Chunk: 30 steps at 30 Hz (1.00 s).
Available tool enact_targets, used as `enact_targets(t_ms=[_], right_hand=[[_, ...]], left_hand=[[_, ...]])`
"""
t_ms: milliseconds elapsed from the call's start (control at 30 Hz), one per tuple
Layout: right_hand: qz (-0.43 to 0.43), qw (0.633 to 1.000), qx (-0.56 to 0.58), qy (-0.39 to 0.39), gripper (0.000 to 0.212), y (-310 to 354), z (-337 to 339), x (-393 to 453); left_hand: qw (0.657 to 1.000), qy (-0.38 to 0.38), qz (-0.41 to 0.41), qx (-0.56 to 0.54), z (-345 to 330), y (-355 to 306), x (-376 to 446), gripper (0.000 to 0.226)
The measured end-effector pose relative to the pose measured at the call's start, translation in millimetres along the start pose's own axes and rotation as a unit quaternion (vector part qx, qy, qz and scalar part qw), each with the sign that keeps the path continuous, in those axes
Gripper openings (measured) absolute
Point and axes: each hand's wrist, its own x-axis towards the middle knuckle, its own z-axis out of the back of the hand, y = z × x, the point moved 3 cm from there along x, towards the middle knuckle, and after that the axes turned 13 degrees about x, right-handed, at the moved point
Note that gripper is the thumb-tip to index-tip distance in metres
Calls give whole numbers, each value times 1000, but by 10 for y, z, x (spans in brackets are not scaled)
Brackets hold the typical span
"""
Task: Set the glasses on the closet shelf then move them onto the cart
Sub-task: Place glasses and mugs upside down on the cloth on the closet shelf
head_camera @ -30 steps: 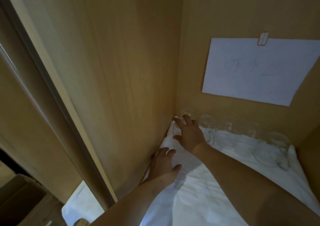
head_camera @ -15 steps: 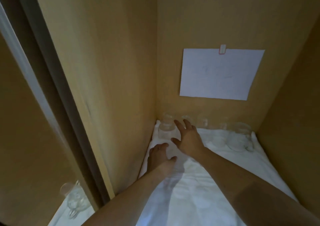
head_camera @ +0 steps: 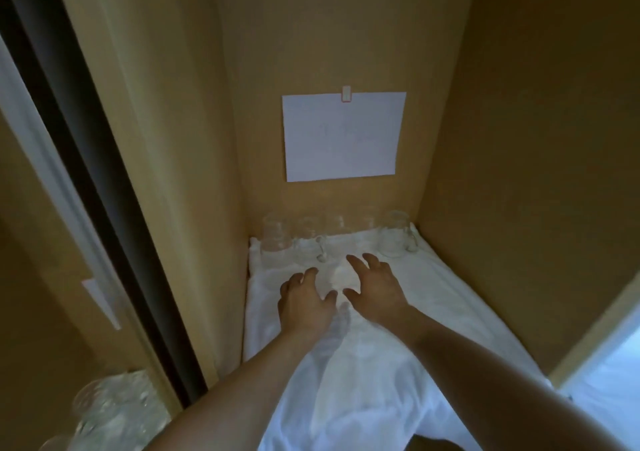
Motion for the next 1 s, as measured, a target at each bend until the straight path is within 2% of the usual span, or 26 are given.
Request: enact_targets(t_ms=[367, 700, 1000], right_hand=[[-77, 997, -2, -17, 72, -299, 223, -893], [-71, 997, 21, -10, 71, -470, 527, -1662], [-32, 998, 52, -5, 69, -430, 702, -2422]], left_hand=[[997, 30, -68, -6, 209, -447, -448, 60], [997, 18, -77, -19, 403, -797, -1280, 59], [998, 4, -60, -7, 608, -786, -2144, 59]])
